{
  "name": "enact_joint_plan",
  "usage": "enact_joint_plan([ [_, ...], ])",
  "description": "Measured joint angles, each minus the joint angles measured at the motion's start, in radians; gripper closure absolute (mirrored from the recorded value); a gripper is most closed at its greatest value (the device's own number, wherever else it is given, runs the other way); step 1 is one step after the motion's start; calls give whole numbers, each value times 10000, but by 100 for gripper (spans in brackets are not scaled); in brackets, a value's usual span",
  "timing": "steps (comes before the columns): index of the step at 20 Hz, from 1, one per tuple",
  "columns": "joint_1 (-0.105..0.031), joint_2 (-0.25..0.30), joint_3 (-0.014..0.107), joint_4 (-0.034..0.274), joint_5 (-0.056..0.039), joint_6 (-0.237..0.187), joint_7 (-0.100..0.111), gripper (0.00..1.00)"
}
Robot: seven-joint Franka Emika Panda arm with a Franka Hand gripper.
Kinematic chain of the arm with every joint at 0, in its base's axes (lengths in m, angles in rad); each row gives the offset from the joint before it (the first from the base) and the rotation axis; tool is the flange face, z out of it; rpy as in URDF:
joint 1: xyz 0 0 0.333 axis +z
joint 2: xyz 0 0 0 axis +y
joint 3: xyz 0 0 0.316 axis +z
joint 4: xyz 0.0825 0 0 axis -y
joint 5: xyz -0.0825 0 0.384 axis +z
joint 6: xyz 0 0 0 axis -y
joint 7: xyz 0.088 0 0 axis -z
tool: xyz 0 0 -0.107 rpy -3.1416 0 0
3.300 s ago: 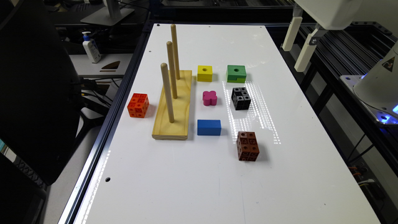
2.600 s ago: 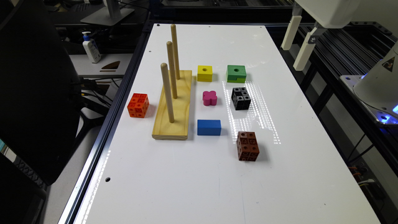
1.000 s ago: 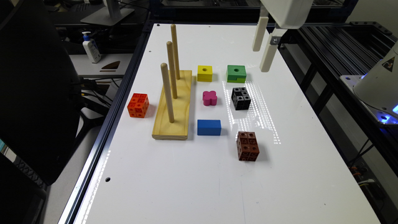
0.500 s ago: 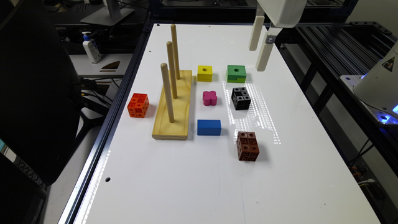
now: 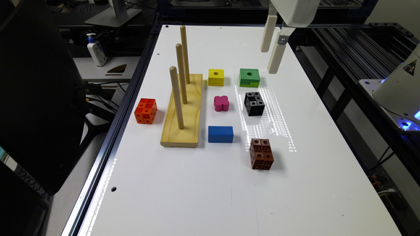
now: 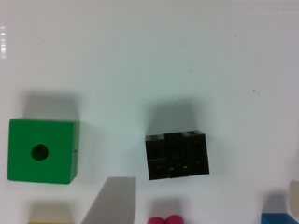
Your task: Pick up pink flower.
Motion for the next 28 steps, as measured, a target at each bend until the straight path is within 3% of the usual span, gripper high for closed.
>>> enact_joint_plan([
  [12, -126, 1245, 0, 1192, -27, 0, -31, 0],
  [21, -221, 1634, -2, 1653, -89, -1, -38, 0],
  [28, -254, 1746, -2, 1756, -108, -1, -46, 0],
])
